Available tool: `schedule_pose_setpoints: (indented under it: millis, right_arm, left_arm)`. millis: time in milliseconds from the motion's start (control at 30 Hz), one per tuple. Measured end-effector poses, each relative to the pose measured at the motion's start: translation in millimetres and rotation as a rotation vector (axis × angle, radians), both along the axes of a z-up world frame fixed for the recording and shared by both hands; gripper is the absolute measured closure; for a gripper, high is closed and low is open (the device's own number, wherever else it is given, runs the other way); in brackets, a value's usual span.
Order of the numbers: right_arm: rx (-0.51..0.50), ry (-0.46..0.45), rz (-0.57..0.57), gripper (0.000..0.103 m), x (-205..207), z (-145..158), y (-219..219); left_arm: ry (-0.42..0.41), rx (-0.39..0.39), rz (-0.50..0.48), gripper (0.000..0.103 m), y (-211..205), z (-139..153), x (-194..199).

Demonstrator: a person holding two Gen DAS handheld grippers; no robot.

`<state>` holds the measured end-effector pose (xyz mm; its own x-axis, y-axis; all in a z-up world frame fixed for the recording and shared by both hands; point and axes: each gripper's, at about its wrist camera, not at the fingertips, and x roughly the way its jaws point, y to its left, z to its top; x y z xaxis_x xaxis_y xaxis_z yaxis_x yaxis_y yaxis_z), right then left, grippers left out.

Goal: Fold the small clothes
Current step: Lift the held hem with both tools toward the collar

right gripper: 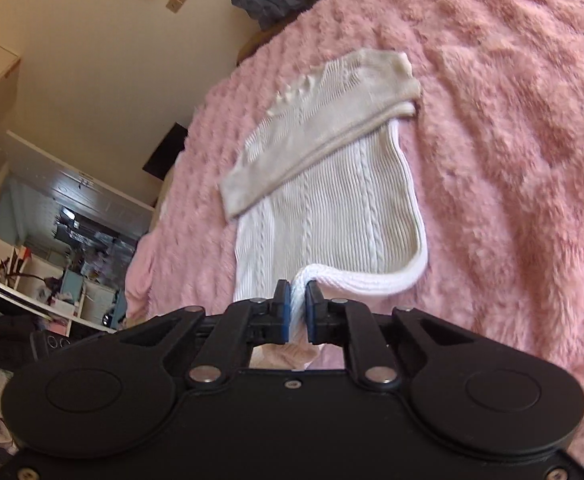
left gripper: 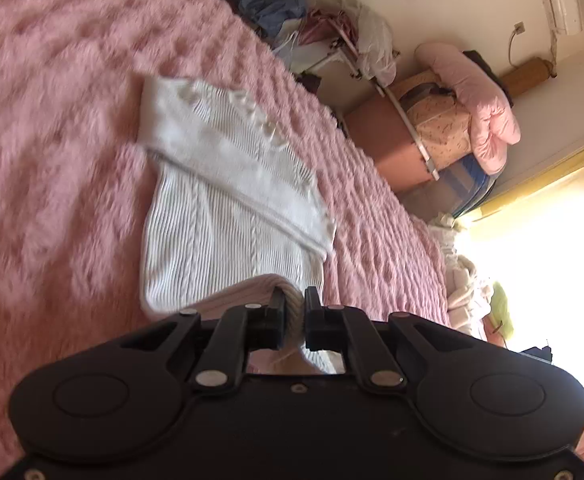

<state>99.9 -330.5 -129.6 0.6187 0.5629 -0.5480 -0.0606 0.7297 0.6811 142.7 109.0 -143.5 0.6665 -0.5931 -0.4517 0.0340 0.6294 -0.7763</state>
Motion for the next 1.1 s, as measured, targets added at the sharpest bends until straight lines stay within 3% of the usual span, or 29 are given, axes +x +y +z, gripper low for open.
schedule_pose_setpoints:
  millis: [267, 467, 600, 800, 1100]
  right_arm:
    - [0.012, -0.125, -0.112, 0.094, 124, 27, -23]
    - [-0.007, -0.126, -0.137, 0.094, 216, 17, -19]
    - [-0.036, -0.094, -0.139, 0.094, 269, -4, -13]
    - [-0.042, -0.022, -0.171, 0.095, 320, -36, -11]
    - [-0.078, 0.032, -0.184, 0.095, 350, -66, -11]
  left_arm:
    - [-0.084, -0.016, 0.081, 0.097, 36, 26, 132]
    - [-0.057, 0.021, 0.102, 0.097, 53, 10, 230]
    - [-0.022, 0.051, 0.101, 0.098, 58, -15, 285]
    - [0.055, 0.058, 0.108, 0.097, 63, -58, 333]
    - [0.094, 0.100, 0.107, 0.097, 64, -93, 366]
